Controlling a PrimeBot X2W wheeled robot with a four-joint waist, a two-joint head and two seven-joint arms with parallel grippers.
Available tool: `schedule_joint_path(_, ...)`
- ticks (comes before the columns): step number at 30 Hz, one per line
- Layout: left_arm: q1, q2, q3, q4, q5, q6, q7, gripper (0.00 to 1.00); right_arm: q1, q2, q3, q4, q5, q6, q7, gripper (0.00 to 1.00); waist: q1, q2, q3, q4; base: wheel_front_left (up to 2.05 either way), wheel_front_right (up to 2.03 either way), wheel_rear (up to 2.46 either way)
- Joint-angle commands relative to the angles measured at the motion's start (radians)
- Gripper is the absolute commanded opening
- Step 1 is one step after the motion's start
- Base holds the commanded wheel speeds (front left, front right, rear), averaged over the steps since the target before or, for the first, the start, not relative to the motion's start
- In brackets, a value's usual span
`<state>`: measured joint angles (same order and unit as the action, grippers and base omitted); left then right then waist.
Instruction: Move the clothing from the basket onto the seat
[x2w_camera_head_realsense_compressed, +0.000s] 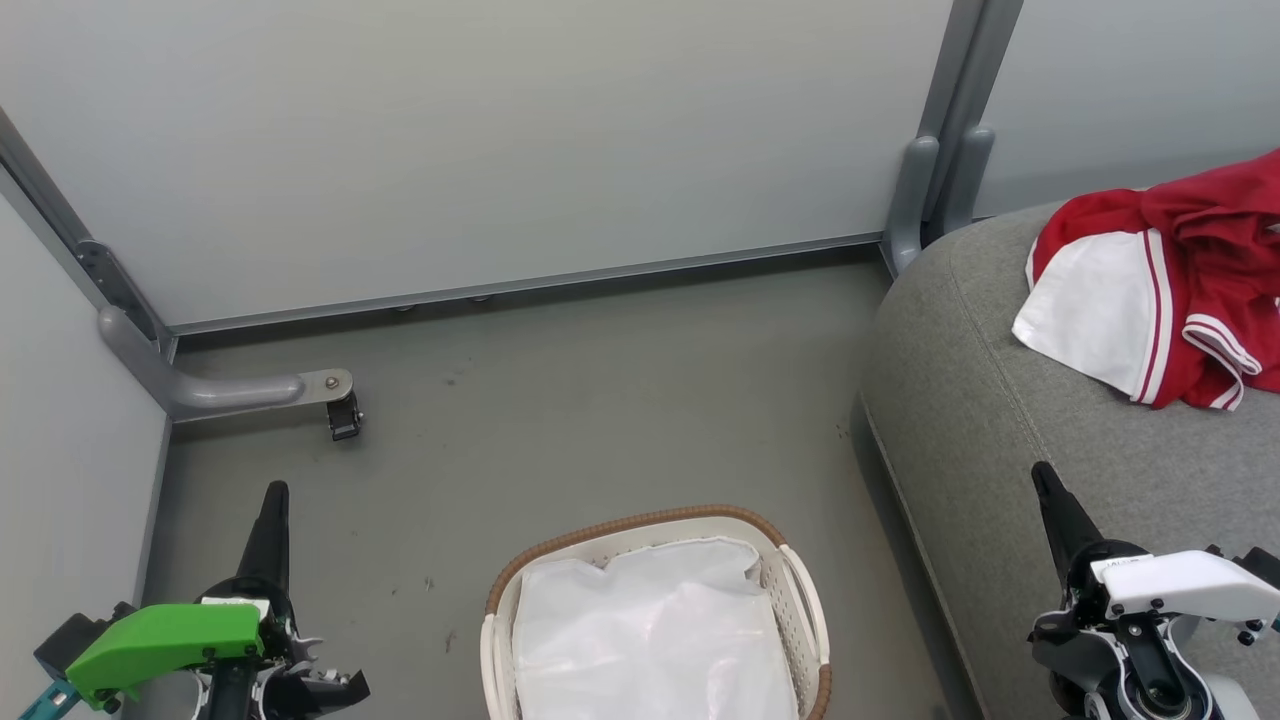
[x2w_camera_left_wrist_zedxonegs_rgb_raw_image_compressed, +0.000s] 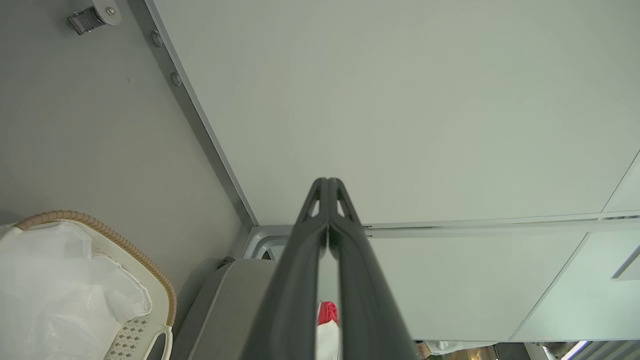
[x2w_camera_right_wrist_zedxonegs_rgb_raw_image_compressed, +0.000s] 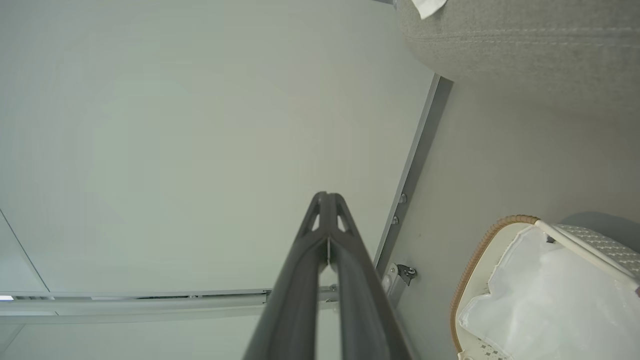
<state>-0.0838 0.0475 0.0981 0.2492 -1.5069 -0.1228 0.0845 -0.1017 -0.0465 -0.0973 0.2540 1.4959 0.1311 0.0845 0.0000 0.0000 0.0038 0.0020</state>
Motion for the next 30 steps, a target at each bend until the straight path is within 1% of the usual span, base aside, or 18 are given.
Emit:
schedule_joint_path(1,-0.021,0.005,0.007,-0.005,-0.021,-0.005,0.006,0.00,-0.011,-0.006,-0.006,-0.007,0.022,-0.001,0.006,0.00,0.0000,0.0000,0.000,0.000,0.00,0.00,0.00)
schedule_joint_path(13,-0.033,0.005,0.019,-0.005,-0.110,-0.011,0.033,0.00,-0.010,-0.006,-0.020,-0.012,0.120,-0.001,0.033,0.00,0.0000,0.0000,-0.001,-0.002,0.00,0.00,0.00)
schedule_joint_path(30,-0.031,0.005,0.018,-0.005,-0.108,-0.011,0.034,0.00,-0.010,-0.006,-0.019,-0.011,0.119,0.000,0.033,0.00,0.0000,0.0000,-0.001,-0.002,0.00,0.00,0.00)
